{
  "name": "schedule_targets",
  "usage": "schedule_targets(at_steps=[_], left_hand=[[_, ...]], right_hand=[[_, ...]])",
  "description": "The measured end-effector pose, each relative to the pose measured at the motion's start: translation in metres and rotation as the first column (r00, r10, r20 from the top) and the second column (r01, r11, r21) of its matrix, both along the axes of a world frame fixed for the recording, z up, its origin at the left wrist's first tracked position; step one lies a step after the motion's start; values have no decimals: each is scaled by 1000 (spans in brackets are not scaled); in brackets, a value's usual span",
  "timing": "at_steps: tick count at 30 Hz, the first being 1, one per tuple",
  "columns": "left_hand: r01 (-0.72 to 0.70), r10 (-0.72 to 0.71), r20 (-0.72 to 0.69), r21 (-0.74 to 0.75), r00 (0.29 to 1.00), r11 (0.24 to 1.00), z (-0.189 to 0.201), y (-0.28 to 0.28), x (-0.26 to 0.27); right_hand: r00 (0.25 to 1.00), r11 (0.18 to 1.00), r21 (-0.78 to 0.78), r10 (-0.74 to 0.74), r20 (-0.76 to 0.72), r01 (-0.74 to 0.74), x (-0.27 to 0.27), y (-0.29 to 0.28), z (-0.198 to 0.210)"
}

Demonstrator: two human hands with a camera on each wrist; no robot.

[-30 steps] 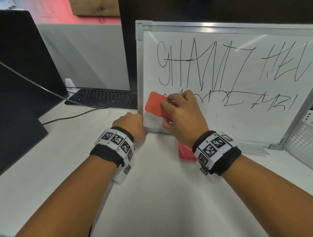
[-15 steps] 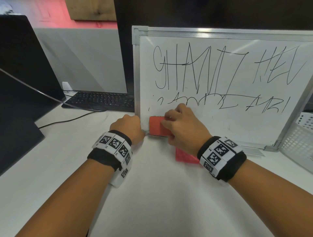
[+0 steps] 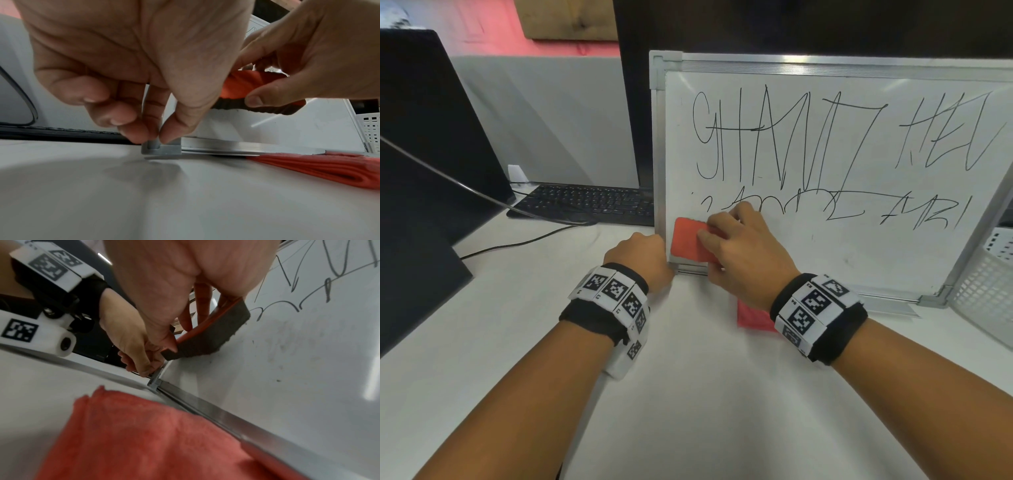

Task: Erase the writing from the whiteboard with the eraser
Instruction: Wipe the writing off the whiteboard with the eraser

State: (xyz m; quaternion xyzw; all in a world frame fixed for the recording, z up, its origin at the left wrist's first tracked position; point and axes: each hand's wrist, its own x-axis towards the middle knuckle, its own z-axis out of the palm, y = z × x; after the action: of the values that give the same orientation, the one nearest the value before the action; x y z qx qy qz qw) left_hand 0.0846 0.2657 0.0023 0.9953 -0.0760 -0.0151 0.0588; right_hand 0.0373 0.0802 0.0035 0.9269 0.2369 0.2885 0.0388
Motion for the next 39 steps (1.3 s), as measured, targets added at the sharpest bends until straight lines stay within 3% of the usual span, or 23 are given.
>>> schedule_targets(at_steps=[3, 6, 10, 15, 19, 23, 26, 31, 35, 39], left_hand=[[-1, 1, -14, 18, 1000, 1000, 1, 1, -2], [-2, 2, -14, 1, 1000, 1000, 1, 0, -1], [0, 0, 7, -11, 1000, 1000, 0, -2, -3], [8, -6, 65, -22, 998, 1000, 5, -5, -7], [19, -8, 149, -69, 989, 997, 11, -14, -12], [-1, 9, 132, -62, 991, 998, 11, -12, -13], [-4, 12, 117, -66, 993, 998, 11, -13, -13], [-8, 13, 103, -51, 995, 999, 10, -11, -11], [1, 5, 97, -57, 995, 998, 10, -12, -11], [-1, 6, 88, -55, 996, 998, 10, -12, -11]], right_hand=[[1000, 1000, -23, -3, -13, 2, 0, 1, -1], [1000, 998, 66, -16, 0, 16, -1, 0, 5], [999, 1000, -20, 13, -33, -14, -2, 1, -1], [995, 980, 192, -59, 83, 42, -1, -5, 7], [997, 996, 92, -10, 75, 3, -2, -7, 2], [992, 979, 200, -54, 110, 31, 1, -6, 9], [996, 990, 141, -24, 90, 11, 1, -2, 6], [991, 976, 218, -53, 121, 26, 2, -5, 9], [995, 985, 171, -34, 96, 18, -1, -5, 7], [991, 965, 258, -73, 112, 42, -5, -12, 11]])
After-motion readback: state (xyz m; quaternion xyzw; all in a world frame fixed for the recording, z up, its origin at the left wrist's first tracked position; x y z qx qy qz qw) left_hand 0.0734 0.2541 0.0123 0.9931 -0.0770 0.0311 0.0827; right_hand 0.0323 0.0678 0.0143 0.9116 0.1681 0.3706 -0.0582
